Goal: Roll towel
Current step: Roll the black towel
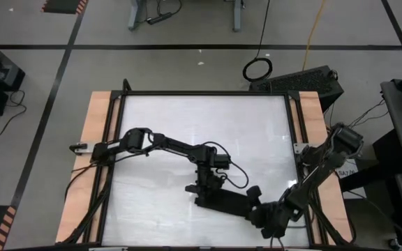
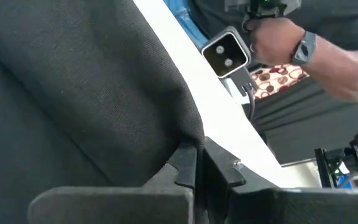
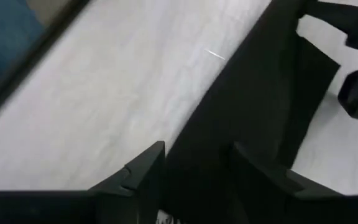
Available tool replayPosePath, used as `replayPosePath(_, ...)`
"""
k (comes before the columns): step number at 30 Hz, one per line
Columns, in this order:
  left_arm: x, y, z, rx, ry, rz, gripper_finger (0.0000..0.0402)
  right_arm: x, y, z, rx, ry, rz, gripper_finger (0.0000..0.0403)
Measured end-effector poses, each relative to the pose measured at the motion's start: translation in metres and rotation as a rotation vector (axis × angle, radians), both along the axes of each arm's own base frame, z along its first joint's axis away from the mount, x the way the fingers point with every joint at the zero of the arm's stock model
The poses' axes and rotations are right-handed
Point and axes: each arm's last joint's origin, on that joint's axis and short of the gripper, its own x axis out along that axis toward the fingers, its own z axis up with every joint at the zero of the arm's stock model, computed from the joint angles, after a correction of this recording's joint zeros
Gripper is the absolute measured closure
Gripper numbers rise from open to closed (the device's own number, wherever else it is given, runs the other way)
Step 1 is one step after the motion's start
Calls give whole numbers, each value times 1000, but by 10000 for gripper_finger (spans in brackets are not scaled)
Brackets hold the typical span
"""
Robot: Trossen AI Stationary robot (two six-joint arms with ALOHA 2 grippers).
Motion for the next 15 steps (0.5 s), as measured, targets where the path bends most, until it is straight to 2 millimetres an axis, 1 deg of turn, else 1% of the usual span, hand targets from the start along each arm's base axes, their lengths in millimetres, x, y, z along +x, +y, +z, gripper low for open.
replayPosePath(3, 1, 3, 0, -1, 12, 15, 391, 2, 5, -9, -60, -13, -39, 209)
replayPosePath(6, 1, 4, 0, 0, 13, 16, 391, 0, 2, -17, -88, -11, -109, 192)
replayPosePath(9, 1, 4, 0, 6, 14, 18, 391, -1, 0, -22, -81, 6, -166, 182)
replayPosePath(12, 2, 4, 0, 15, 6, 21, 382, -3, -2, -28, -85, 36, -231, 190)
replayPosePath(15, 3, 6, 2, 22, 0, 26, 358, -4, -4, -32, -72, 56, -283, 221)
